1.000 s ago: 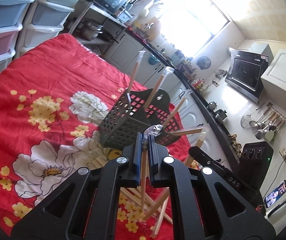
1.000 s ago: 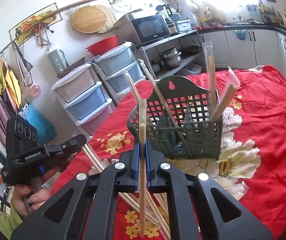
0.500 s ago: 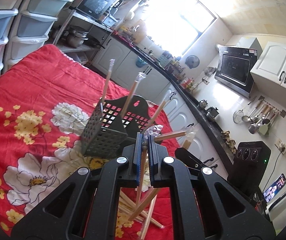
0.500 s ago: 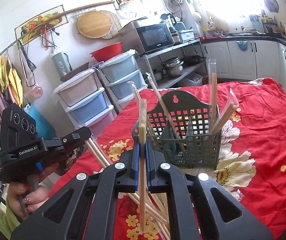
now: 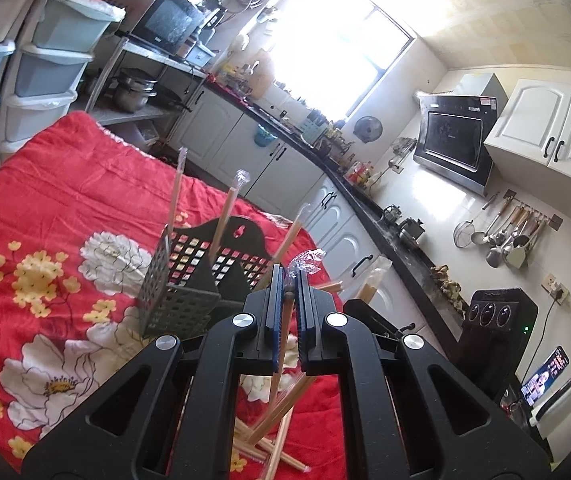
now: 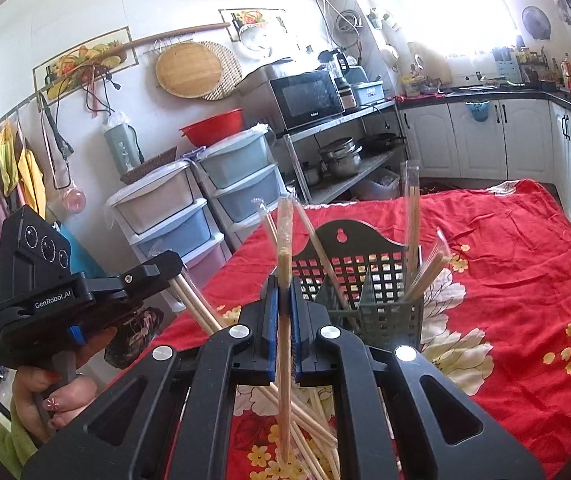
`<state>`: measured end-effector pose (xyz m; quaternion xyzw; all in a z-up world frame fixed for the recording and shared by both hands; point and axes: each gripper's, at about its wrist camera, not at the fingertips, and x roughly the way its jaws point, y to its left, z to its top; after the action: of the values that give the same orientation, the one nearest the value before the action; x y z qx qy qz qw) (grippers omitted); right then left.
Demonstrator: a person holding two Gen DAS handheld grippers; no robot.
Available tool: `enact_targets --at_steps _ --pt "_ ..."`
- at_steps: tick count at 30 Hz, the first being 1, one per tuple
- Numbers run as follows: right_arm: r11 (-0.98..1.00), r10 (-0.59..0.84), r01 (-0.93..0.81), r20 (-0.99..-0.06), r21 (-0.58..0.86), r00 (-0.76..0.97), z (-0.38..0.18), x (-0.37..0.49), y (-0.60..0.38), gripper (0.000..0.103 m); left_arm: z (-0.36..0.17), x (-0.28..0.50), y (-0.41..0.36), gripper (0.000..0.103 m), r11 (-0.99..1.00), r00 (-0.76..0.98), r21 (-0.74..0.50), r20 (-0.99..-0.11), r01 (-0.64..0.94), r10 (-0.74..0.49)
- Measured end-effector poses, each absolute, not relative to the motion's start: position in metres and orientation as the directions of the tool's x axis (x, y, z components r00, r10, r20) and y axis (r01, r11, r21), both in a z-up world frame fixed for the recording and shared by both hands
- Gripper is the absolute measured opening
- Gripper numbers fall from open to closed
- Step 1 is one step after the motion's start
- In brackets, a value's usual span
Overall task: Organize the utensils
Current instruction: 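Lift the right tool's chopstick toward the caddy while the left tool carries its chopstick there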
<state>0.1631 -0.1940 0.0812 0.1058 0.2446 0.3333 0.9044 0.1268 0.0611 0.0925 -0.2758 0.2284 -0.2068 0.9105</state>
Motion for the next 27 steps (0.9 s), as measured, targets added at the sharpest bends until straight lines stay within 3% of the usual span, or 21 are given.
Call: enact_targets --at_steps 27 --pt "0.760 0.646 -0.577 -0.248 0.298 0.722 0.138 0.171 -0.198 0.006 0.159 0.137 0.066 0.003 0.792 0.871 -0.522 -0.172 0.316 -0.460"
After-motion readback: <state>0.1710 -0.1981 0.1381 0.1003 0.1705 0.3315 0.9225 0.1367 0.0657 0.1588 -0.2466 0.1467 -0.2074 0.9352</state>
